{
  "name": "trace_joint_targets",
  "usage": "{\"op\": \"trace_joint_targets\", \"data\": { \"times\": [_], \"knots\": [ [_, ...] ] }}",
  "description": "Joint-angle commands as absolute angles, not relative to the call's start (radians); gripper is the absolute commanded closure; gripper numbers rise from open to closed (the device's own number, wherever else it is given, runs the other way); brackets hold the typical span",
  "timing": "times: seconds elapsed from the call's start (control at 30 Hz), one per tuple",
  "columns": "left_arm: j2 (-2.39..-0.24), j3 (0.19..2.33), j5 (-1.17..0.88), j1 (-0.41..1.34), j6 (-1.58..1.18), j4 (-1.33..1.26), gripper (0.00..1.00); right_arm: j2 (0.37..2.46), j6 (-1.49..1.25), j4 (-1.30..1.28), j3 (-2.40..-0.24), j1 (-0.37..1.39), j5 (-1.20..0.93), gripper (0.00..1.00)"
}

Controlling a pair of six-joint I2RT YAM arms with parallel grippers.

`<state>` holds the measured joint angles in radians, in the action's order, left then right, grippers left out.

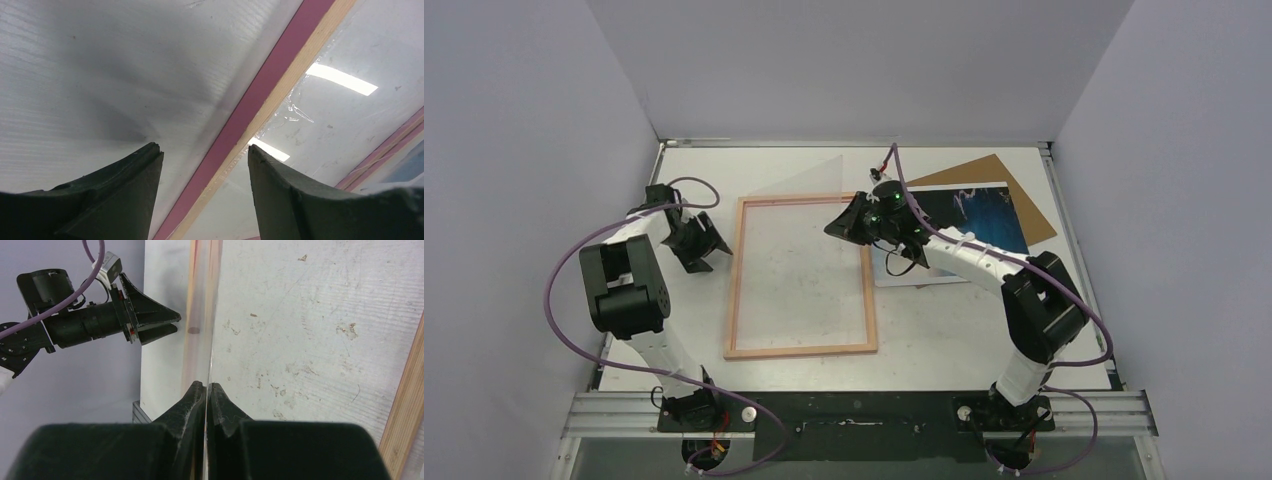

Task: Put the photo into the frame
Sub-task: Place the photo frame item in the photo frame.

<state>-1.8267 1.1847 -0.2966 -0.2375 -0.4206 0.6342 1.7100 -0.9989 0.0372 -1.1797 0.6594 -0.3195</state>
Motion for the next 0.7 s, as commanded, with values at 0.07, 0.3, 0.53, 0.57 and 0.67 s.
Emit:
{"op": "trace_joint_targets", "data": {
  "times": [0.07,0.3,0.53,0.57,0.67],
  "knots": [
    [-1.841,1.226,-0.35,-0.243,-0.394,0.621,0.39,1.691,-0.998,0.2,-1.168,0.632,-0.418,1.0],
    [-1.866,1.23,-0.38,-0.244,-0.396,0.619,0.44,1.738,-1.017,0.238,-1.161,0.623,-0.497,1.0],
    [-1.853,1.212,-0.376,-0.242,-0.417,0.583,0.54,1.749,-1.038,0.231,-1.136,0.582,-0.539,1.0],
    [-1.852,1.211,-0.376,-0.242,-0.42,0.579,0.55,1.752,-1.043,0.233,-1.134,0.578,-0.543,1.0],
    [-1.858,1.207,-0.388,-0.242,-0.425,0.573,0.59,1.761,-1.051,0.244,-1.13,0.573,-0.552,1.0]
  ]
}}
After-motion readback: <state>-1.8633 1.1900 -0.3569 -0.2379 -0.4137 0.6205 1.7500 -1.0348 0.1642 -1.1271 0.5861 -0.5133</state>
